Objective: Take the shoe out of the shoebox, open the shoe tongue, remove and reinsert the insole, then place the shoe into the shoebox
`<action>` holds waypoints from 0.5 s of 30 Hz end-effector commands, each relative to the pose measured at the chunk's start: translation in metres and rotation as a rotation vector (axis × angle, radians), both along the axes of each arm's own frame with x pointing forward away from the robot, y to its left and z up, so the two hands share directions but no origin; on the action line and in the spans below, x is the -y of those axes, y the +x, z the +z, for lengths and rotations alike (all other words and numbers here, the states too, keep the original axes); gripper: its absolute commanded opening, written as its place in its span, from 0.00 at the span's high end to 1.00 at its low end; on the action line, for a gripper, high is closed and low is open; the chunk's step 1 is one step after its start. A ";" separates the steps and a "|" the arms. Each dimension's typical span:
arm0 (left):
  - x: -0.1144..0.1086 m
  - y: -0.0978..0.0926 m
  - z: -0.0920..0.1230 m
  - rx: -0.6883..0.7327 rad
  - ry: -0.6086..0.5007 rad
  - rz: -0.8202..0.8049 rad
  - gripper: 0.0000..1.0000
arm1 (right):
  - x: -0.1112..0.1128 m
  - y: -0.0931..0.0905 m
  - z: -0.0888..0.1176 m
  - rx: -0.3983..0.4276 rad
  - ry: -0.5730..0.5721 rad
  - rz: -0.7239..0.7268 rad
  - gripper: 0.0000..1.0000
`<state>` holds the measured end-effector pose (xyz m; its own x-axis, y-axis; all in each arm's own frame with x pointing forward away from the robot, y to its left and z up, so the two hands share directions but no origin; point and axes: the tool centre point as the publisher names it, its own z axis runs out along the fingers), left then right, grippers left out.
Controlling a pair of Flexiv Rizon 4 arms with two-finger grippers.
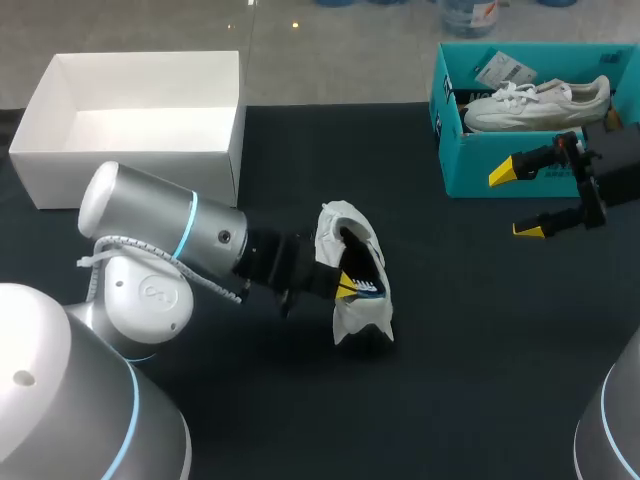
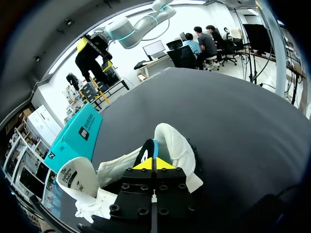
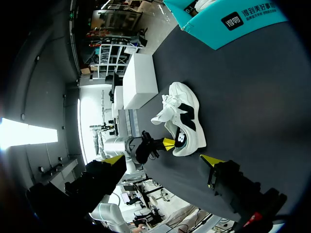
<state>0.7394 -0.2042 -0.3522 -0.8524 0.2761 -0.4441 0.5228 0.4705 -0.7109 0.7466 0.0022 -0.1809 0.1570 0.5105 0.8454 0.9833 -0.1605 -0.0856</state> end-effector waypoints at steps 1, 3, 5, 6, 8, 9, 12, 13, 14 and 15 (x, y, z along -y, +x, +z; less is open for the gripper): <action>0.006 0.000 -0.006 -0.008 0.017 -0.008 1.00 | -0.001 0.000 0.000 -0.002 -0.004 0.000 0.00; 0.007 0.000 -0.008 -0.013 0.023 -0.008 1.00 | -0.001 0.000 0.000 -0.002 -0.004 0.000 0.00; 0.007 0.000 -0.008 -0.014 0.025 -0.007 1.00 | -0.001 0.000 0.000 -0.002 -0.004 0.000 0.00; 0.008 0.001 -0.005 -0.015 0.025 -0.007 1.00 | -0.001 0.000 0.000 -0.002 -0.004 0.000 0.00; 0.007 0.002 0.003 -0.009 0.017 -0.005 1.00 | -0.001 0.000 0.000 -0.002 -0.004 0.000 0.00; 0.006 0.002 0.005 -0.008 0.017 -0.005 1.00 | -0.001 0.000 0.000 -0.002 -0.004 0.000 0.00; 0.002 0.006 0.017 0.000 0.012 -0.002 0.00 | -0.001 0.000 0.000 -0.002 -0.004 0.000 0.00; 0.000 0.008 0.022 0.004 0.016 -0.004 0.00 | -0.001 0.000 0.000 -0.002 -0.004 0.000 0.00; 0.000 0.008 0.024 0.005 0.017 -0.005 0.00 | -0.001 0.000 0.000 -0.002 -0.004 0.000 0.00; -0.001 0.010 0.029 0.008 0.025 -0.012 0.00 | -0.001 0.000 0.000 -0.002 -0.004 0.000 0.00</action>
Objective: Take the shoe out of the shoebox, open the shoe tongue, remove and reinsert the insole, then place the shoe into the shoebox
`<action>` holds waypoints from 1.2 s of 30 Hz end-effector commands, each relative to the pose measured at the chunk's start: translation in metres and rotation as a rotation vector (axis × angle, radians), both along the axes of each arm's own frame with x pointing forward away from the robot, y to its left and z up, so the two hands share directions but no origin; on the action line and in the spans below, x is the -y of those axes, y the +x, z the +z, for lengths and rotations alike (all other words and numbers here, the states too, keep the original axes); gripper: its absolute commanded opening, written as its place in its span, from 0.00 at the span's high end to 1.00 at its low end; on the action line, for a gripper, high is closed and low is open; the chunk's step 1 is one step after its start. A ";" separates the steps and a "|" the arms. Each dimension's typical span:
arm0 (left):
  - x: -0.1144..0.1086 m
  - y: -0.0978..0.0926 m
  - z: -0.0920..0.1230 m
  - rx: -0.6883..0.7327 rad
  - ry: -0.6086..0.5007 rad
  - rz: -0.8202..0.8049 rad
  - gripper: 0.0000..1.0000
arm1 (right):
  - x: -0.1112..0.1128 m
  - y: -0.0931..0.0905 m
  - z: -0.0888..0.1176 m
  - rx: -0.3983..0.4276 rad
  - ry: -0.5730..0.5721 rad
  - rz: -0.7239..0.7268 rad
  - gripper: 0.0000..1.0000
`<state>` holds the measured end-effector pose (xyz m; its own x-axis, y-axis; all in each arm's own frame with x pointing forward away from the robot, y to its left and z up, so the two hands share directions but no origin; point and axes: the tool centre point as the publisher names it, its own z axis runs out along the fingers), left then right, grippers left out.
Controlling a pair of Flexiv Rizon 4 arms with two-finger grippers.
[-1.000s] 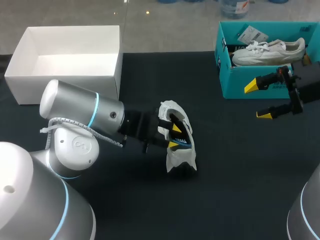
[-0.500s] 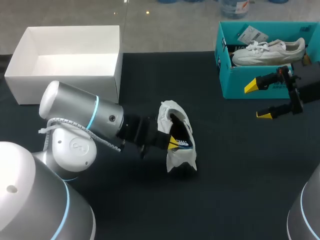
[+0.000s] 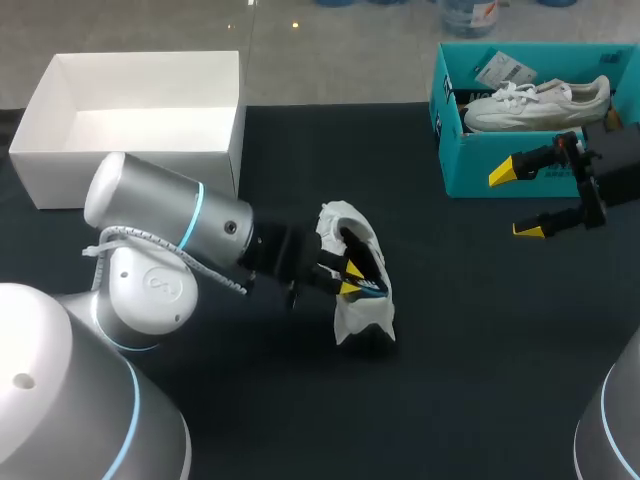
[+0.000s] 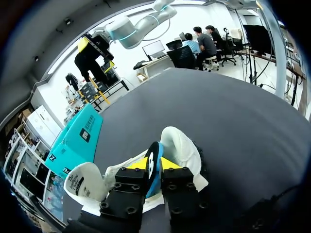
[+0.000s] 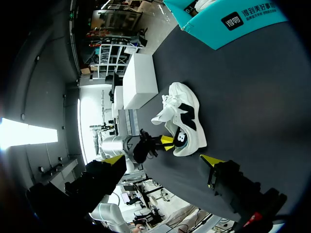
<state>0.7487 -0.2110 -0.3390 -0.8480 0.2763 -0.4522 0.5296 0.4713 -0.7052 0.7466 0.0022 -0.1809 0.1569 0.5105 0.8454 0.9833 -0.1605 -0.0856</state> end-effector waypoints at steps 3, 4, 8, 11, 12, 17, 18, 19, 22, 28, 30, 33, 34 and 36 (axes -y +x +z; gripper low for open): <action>-0.009 0.005 0.026 0.008 0.046 -0.046 0.00 | -0.001 0.000 0.000 -0.002 -0.004 0.000 0.00; -0.009 0.007 0.030 0.021 0.068 -0.067 0.00 | -0.001 0.000 0.000 -0.002 -0.004 0.000 0.00; -0.007 0.016 0.039 0.027 0.136 -0.159 0.00 | -0.001 0.000 0.000 -0.002 -0.004 0.000 0.00; -0.005 0.020 0.044 0.020 0.196 -0.242 0.00 | -0.001 0.000 0.000 -0.002 -0.004 0.000 0.00; -0.004 0.020 0.046 0.008 0.209 -0.274 0.00 | -0.001 0.000 0.000 -0.002 -0.004 0.000 0.00; -0.005 0.021 0.051 -0.007 0.341 -0.504 0.00 | -0.001 0.000 0.000 -0.002 -0.004 0.000 0.00; -0.006 0.020 0.052 -0.008 0.371 -0.556 0.00 | -0.001 0.000 0.000 -0.002 -0.004 0.000 0.00; -0.007 0.019 0.053 -0.002 0.392 -0.583 0.00 | -0.001 0.000 0.000 -0.002 -0.004 0.000 0.00; -0.009 0.018 0.054 0.009 0.412 -0.642 0.00 | -0.001 0.000 0.000 -0.002 -0.004 0.000 0.00; -0.012 0.027 0.061 0.092 0.438 -0.683 0.71 | -0.001 0.000 0.000 -0.002 -0.004 0.000 0.00; -0.012 0.029 0.065 0.094 0.430 -0.673 1.00 | -0.001 0.000 0.000 -0.002 -0.004 0.000 0.00; -0.013 0.028 0.067 0.091 0.410 -0.672 1.00 | -0.001 0.000 0.000 -0.002 -0.004 0.000 0.00; -0.013 0.027 0.068 0.111 0.392 -0.669 1.00 | -0.001 0.000 0.000 -0.002 -0.004 0.000 0.00; -0.011 0.026 0.070 0.127 0.370 -0.661 1.00 | -0.001 0.000 0.000 -0.002 -0.004 0.000 0.00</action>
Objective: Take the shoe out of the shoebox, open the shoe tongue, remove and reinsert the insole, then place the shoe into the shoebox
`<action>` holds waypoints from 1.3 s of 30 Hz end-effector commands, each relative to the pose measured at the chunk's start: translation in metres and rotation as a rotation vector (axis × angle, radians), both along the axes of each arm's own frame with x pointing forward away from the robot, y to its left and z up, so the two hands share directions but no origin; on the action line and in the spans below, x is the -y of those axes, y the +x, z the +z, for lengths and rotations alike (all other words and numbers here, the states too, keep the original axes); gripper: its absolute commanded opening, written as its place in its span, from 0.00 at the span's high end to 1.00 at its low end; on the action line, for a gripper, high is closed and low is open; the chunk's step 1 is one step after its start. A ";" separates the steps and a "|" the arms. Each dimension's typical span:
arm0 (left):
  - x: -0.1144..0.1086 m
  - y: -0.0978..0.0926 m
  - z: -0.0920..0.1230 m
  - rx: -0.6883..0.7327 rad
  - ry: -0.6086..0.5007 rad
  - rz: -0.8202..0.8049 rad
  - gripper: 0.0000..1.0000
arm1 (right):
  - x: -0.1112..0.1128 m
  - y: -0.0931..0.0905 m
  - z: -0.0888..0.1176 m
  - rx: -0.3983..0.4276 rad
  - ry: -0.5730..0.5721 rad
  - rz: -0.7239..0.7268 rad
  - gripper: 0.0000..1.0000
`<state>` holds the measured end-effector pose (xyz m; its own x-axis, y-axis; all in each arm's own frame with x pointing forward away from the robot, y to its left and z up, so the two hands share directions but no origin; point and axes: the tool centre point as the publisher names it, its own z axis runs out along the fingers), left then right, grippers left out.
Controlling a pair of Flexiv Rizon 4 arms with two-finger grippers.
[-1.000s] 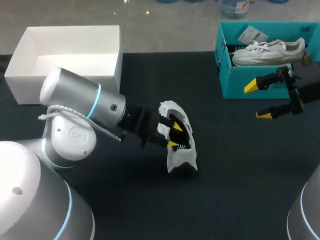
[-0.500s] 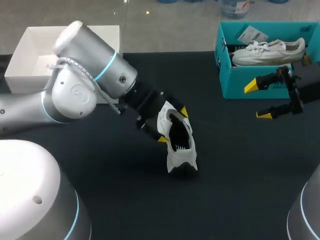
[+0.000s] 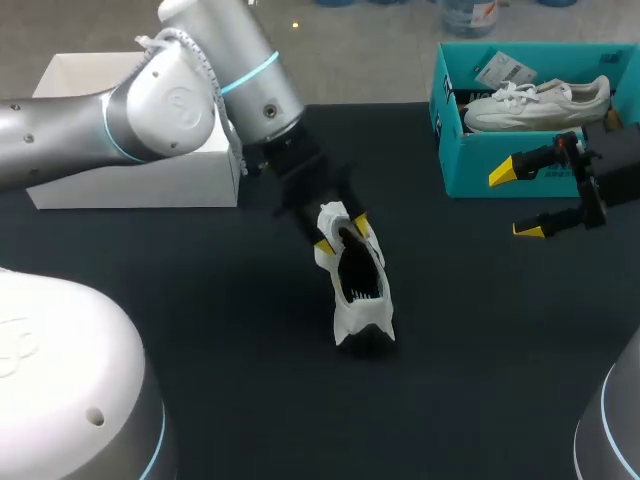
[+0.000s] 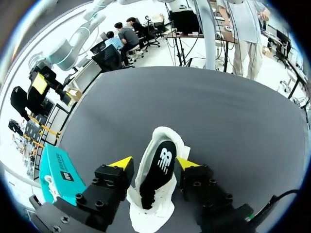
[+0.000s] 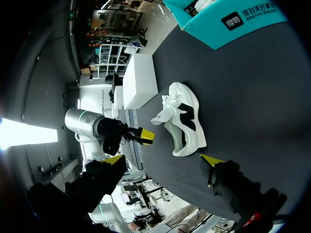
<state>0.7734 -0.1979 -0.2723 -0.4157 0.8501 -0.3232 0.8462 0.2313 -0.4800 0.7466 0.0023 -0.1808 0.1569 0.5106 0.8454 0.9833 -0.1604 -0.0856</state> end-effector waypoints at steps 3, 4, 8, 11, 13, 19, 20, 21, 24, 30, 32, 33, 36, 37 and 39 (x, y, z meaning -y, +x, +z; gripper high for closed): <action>0.002 0.001 0.003 -0.001 0.010 -0.017 1.00 | -0.001 0.000 0.000 -0.002 -0.004 0.000 0.00; 0.002 0.001 0.003 -0.001 0.010 -0.017 1.00 | -0.001 0.000 0.000 -0.002 -0.004 0.000 0.00; 0.002 0.001 0.003 -0.001 0.010 -0.017 1.00 | -0.001 0.000 0.000 -0.002 -0.004 0.000 0.00; 0.002 0.001 0.003 -0.001 0.010 -0.017 1.00 | -0.001 0.000 0.000 -0.002 -0.004 0.000 0.00; 0.003 -0.002 0.000 0.016 0.036 -0.059 1.00 | -0.001 0.000 0.000 -0.002 -0.004 0.000 0.00; 0.013 -0.009 -0.026 0.107 0.168 -0.197 1.00 | -0.001 0.000 0.000 -0.002 -0.004 0.000 0.00; 0.016 -0.009 -0.029 0.116 0.185 -0.201 1.00 | -0.001 0.000 0.000 -0.002 -0.004 0.000 0.00; 0.017 -0.009 -0.033 0.139 0.205 -0.215 1.00 | -0.001 0.000 0.000 -0.002 -0.004 0.000 0.00; 0.024 -0.010 -0.040 0.118 0.202 -0.224 1.00 | -0.001 0.000 0.000 -0.002 -0.004 0.000 0.00; 0.031 -0.011 -0.060 0.061 0.199 -0.241 1.00 | -0.001 0.000 0.000 -0.002 -0.004 0.000 0.00; 0.030 -0.013 -0.069 0.039 0.213 -0.278 1.00 | -0.001 0.000 0.000 -0.002 -0.004 0.000 0.00; 0.029 -0.014 -0.073 0.040 0.216 -0.288 1.00 | -0.001 0.000 0.000 -0.002 -0.004 0.000 0.00; 0.029 -0.015 -0.085 0.031 0.219 -0.305 1.00 | -0.001 0.000 0.000 -0.002 -0.004 0.000 0.00; 0.030 -0.017 -0.088 0.030 0.222 -0.306 1.00 | -0.001 0.000 0.000 -0.002 -0.004 0.000 0.00; 0.031 -0.020 -0.094 0.027 0.228 -0.310 1.00 | -0.001 0.000 0.000 -0.002 -0.004 0.000 0.00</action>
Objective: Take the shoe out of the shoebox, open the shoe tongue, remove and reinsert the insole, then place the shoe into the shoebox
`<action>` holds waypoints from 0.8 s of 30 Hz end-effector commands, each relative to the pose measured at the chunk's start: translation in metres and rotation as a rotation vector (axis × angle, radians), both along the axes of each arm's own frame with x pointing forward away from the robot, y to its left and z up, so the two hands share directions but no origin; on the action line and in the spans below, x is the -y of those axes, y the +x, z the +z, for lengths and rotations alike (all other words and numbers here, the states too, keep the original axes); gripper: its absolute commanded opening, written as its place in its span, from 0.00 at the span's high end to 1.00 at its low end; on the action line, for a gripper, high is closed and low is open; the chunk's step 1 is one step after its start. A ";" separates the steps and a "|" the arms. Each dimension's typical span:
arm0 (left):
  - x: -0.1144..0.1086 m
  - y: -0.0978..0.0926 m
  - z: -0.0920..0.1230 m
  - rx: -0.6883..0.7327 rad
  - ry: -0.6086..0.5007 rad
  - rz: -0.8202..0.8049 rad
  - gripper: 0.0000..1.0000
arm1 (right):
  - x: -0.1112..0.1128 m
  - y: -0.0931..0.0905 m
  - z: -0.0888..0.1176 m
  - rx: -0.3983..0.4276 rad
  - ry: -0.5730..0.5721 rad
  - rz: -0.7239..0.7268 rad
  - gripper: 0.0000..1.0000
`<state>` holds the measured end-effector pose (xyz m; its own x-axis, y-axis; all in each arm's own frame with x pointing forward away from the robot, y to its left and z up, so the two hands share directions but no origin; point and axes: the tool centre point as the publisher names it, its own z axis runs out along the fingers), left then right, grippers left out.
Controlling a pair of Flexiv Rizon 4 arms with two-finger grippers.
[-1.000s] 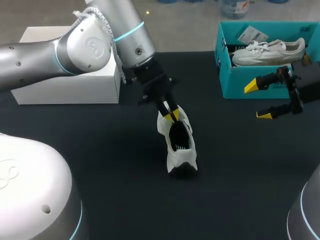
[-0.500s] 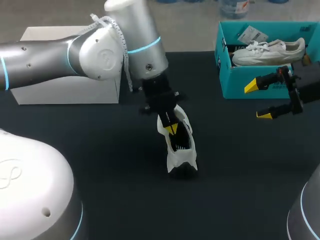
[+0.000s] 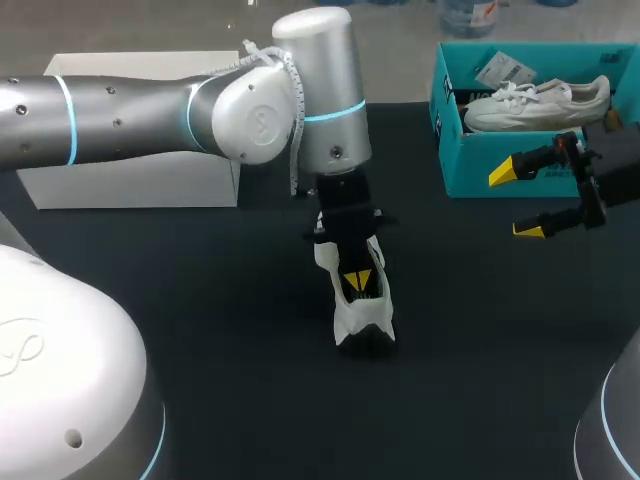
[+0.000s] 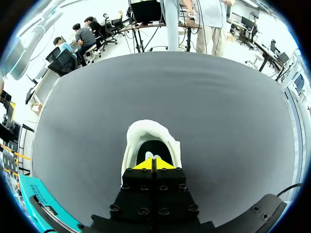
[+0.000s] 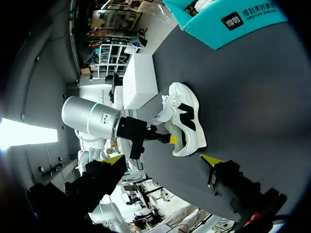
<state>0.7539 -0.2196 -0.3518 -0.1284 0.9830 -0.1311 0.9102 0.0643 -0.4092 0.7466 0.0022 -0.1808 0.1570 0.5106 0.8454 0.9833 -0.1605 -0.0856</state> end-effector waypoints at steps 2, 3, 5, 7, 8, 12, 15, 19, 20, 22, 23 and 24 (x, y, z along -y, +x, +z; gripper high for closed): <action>0.011 -0.004 -0.021 -0.028 0.017 -0.010 1.00 | -0.001 0.000 0.000 -0.002 -0.004 0.000 0.00; 0.011 -0.006 -0.023 -0.029 0.018 -0.013 1.00 | -0.001 0.000 0.000 -0.002 -0.004 0.000 0.00; 0.012 -0.011 -0.028 -0.048 0.007 -0.012 1.00 | -0.001 0.000 0.000 -0.002 -0.004 0.000 0.00; 0.012 -0.015 -0.034 -0.045 0.008 -0.014 1.00 | -0.001 0.000 0.000 -0.002 -0.004 0.000 0.00; 0.012 -0.017 -0.038 -0.040 0.012 -0.014 1.00 | -0.001 0.000 0.000 -0.002 -0.004 0.000 0.00; 0.010 -0.020 -0.050 0.012 0.013 0.005 1.00 | -0.001 0.000 0.000 -0.002 -0.004 0.000 0.00; 0.009 -0.022 -0.057 0.066 0.015 -0.001 1.00 | -0.001 0.000 0.000 -0.002 -0.004 0.000 0.00; 0.008 -0.021 -0.064 0.071 0.022 0.002 1.00 | -0.001 0.000 0.000 -0.002 -0.004 0.000 0.00; 0.008 -0.021 -0.065 0.071 0.024 0.001 1.00 | -0.001 0.000 0.000 -0.002 -0.004 0.000 0.00; 0.008 -0.021 -0.065 0.080 0.042 -0.012 1.00 | -0.001 0.000 0.000 -0.002 -0.004 0.000 0.00; 0.007 -0.022 -0.062 0.088 0.044 -0.019 1.00 | -0.001 0.000 0.000 -0.002 -0.004 0.000 0.00; 0.007 -0.021 -0.057 0.089 0.041 -0.019 1.00 | -0.001 0.000 0.000 -0.002 -0.004 0.000 0.00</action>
<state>0.7374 -0.2281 -0.4073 -0.1016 0.9887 -0.1104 0.9409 0.0594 -0.3333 0.7466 0.0022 -0.1808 0.1569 0.5105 0.8454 0.9833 -0.1605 -0.0856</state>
